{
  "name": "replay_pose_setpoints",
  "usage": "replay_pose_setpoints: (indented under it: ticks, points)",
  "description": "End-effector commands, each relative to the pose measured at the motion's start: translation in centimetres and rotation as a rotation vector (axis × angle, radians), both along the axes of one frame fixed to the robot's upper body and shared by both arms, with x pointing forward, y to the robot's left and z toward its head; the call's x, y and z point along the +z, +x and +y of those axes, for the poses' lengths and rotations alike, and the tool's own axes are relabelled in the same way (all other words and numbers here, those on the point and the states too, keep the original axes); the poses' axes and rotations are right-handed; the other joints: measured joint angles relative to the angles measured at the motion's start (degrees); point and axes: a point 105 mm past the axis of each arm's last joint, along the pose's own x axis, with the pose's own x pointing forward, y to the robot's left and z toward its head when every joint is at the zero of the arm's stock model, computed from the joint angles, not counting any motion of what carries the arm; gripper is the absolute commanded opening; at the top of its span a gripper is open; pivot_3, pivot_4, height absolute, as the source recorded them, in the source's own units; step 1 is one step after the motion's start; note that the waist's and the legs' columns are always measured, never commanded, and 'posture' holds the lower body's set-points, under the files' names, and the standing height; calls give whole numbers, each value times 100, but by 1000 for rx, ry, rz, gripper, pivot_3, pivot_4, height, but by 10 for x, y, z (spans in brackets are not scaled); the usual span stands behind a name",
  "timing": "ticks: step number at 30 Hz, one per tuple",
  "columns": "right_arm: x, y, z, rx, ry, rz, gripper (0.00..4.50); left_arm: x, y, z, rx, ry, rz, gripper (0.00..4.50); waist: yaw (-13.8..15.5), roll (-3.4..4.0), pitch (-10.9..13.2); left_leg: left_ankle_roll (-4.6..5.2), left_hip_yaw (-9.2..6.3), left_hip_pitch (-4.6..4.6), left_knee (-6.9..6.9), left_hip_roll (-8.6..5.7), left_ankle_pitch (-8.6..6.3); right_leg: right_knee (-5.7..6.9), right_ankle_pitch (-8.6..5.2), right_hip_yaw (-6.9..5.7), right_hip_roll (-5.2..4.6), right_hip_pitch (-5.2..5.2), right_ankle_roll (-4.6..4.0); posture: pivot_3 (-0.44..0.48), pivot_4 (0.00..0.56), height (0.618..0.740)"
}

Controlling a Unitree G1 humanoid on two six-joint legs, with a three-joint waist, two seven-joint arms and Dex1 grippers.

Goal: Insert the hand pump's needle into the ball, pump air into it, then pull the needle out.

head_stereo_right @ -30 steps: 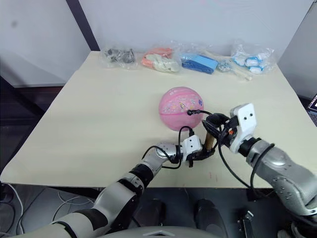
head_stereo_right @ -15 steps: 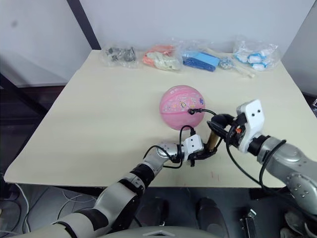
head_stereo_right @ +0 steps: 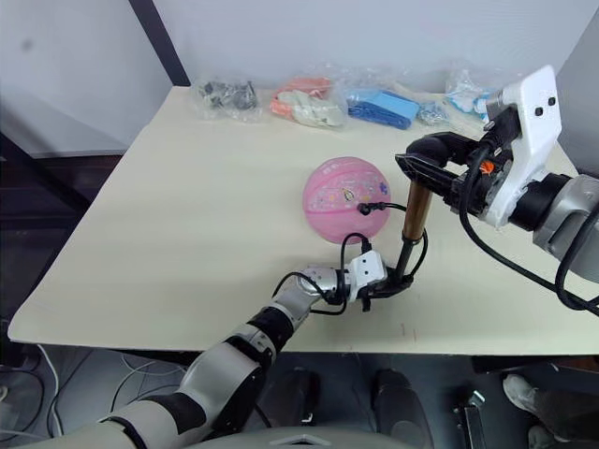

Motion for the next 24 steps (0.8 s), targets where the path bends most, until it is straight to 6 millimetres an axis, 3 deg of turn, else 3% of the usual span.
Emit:
replay_pose_setpoints:
  ticks: [1, 4, 6, 7, 9, 15, 18, 22, 24]
  points:
    - [17, -1, -21, -134, -16, -131, 2079, -33, -15, 14, -16, 110, 87, 1095, 6, -2, 0, 0, -2, -1, 0, 0, 0, 0, 0, -1, 0, 0, 1, 0, 150, 740]
    - [-16, 4, -25, -168, -45, -51, 2079, -33, -15, 13, -17, 109, 86, 1095, 4, -11, -7, 0, -2, 4, 0, 1, 0, -1, 0, -2, 0, 5, 1, 0, 150, 740]
    - [-66, 8, -28, -201, -65, 70, 2079, -32, -15, 13, -16, 106, 86, 1095, 3, -35, -29, 0, -3, 18, -1, 3, 0, 0, 0, -3, 2, 17, 2, 0, 150, 740]
    - [-87, 7, -27, -207, -48, 123, 2079, -32, -15, 13, -15, 106, 86, 1095, 2, -87, -86, 0, -3, 29, 0, 5, 0, 0, -1, -7, 5, 28, 1, 0, 150, 740]
    - [-118, 6, -25, -211, -47, 181, 2079, -33, -15, 14, -12, 107, 87, 1095, -6, -125, -133, 3, -4, 49, -3, 10, -3, -1, -10, -21, 20, 47, 0, 0, 150, 740]
    - [-180, 7, -11, -208, -67, 292, 2079, -35, -16, 16, -11, 107, 90, 1095, -84, -121, -159, 3, -3, 132, -15, 34, -5, -1, -39, -10, 13, 104, -15, 0, 150, 740]
    - [-211, 2, -4, -205, -72, 365, 2079, -34, -16, 16, -8, 106, 90, 1095, -93, -105, -179, 2, -9, 131, -22, 43, -5, -1, -45, -18, 5, 102, -25, 0, 150, 740]
    - [-245, -5, -1, -207, -92, 444, 2079, -33, -16, 15, -7, 102, 89, 1095, -91, -98, -203, 2, -7, 133, -30, 33, -5, -1, -47, -19, 16, 101, -29, 0, 150, 740]
    - [-250, -6, -1, -213, -91, 451, 2079, -32, -15, 14, -6, 100, 87, 1095, -105, -111, -223, 3, -8, 135, -32, 33, -5, -1, -47, -20, 19, 102, -30, 0, 150, 740]
